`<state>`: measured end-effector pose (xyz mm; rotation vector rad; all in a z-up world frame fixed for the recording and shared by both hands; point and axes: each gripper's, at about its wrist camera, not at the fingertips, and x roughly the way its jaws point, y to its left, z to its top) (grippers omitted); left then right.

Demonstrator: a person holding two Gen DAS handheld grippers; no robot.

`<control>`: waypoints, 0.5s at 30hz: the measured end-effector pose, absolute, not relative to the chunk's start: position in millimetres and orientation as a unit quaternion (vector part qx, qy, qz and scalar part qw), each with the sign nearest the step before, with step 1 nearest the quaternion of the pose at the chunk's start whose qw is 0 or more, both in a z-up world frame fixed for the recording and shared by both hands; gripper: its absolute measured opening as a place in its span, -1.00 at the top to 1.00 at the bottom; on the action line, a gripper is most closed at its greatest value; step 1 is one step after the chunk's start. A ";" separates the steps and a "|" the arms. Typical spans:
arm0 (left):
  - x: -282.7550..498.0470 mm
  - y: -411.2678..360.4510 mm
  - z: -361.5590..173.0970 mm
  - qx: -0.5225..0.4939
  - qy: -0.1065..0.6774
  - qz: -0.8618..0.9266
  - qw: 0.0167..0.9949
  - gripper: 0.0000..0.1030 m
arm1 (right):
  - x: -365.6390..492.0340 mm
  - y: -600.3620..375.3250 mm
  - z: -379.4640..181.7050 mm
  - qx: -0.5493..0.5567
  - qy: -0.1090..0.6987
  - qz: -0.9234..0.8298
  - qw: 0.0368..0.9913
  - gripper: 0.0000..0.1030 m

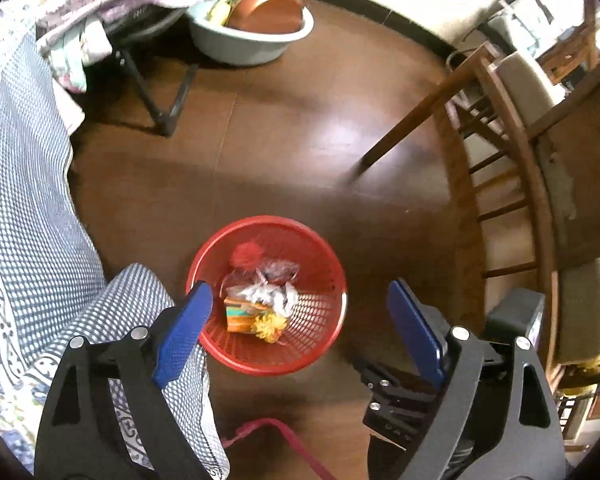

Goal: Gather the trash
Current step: 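Move both open tools back over the bed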

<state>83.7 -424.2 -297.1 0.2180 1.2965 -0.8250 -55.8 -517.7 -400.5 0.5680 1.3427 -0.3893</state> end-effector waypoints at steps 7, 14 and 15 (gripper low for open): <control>79.3 -394.6 -232.2 0.072 0.531 -0.388 0.750 -0.68 | -47.3 -505.6 -349.8 0.218 0.586 -0.174 0.761 -0.52; 75.8 -310.2 -146.8 0.051 0.444 -0.355 0.821 -0.85 | -21.4 -467.5 -279.1 0.173 0.549 -0.148 0.804 -0.67; 78.5 -298.1 -139.9 0.046 0.439 -0.344 0.829 -0.86 | -17.6 -461.5 -269.6 0.167 0.543 -0.143 0.810 -0.73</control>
